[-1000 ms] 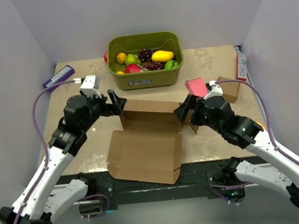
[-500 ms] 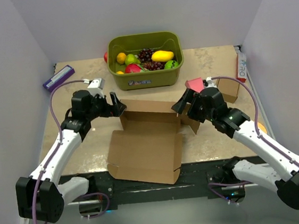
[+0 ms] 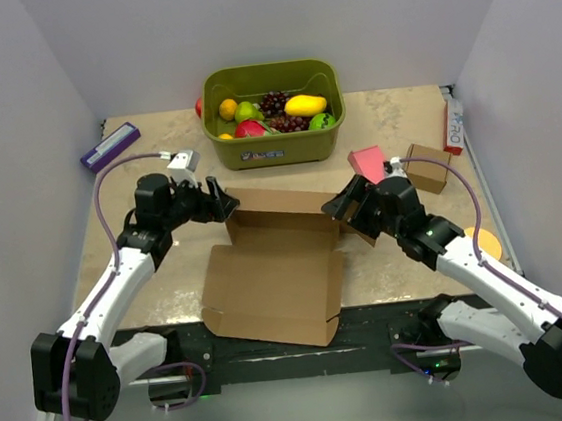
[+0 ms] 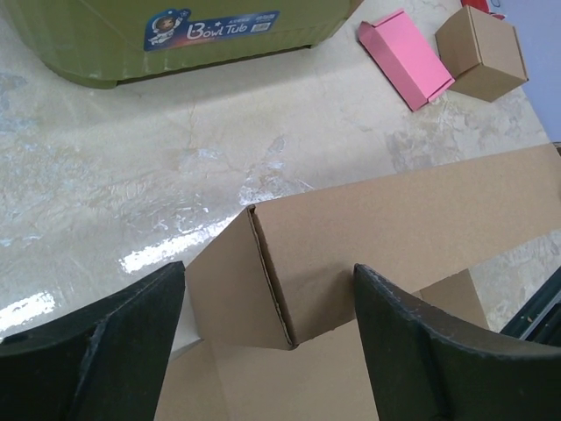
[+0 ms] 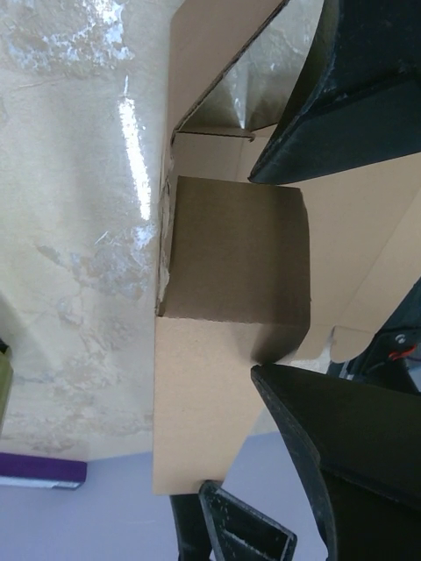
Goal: Fold the paper box
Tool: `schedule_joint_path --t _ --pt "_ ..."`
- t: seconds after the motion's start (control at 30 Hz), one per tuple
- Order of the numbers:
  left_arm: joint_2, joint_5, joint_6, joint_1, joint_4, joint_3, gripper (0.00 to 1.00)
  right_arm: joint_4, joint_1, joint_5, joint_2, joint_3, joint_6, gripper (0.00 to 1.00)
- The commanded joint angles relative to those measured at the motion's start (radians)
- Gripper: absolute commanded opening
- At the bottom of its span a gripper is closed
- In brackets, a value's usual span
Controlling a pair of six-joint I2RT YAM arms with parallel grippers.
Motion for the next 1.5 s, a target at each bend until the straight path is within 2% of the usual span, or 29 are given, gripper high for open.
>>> schedule_joint_path --t 0.0,0.17,0.2,0.23,0.27,0.33,0.4,0.53,0.97,1.1,1.47 --pt "-0.022 0.041 -0.003 0.003 0.047 -0.019 0.75 0.110 -0.006 0.005 -0.043 -0.046 0.067 0.84" --pt "-0.021 0.057 -0.005 0.003 0.050 -0.025 0.69 0.148 -0.006 0.002 -0.043 -0.051 0.078 0.83" --pt "-0.021 0.051 -0.003 0.003 0.050 -0.023 0.68 0.123 -0.006 0.013 -0.039 -0.022 0.061 0.83" --pt "-0.022 0.048 0.000 0.003 0.049 -0.022 0.68 0.029 -0.006 0.031 -0.037 0.000 0.047 0.84" --pt "-0.022 0.046 0.000 0.003 0.047 -0.022 0.67 -0.022 -0.006 0.095 -0.034 0.023 0.017 0.85" --pt "-0.024 0.045 0.000 0.003 0.047 -0.023 0.67 -0.139 -0.004 0.157 -0.054 0.075 -0.007 0.91" --pt "-0.022 0.046 0.000 0.003 0.049 -0.025 0.65 -0.164 -0.006 0.203 -0.104 0.087 -0.019 0.93" --pt "-0.016 0.049 -0.002 0.003 0.050 -0.025 0.63 -0.104 -0.006 0.174 -0.141 0.075 -0.025 0.91" --pt "-0.022 0.046 0.006 0.003 0.045 -0.033 0.58 0.144 -0.006 0.025 -0.013 -0.006 0.033 0.76" --pt "-0.022 0.052 0.006 0.004 0.045 -0.033 0.57 0.271 -0.004 -0.027 0.023 -0.047 0.079 0.71" --pt "-0.021 0.057 0.005 0.003 0.047 -0.034 0.56 0.469 -0.006 -0.021 0.049 -0.112 0.203 0.57"
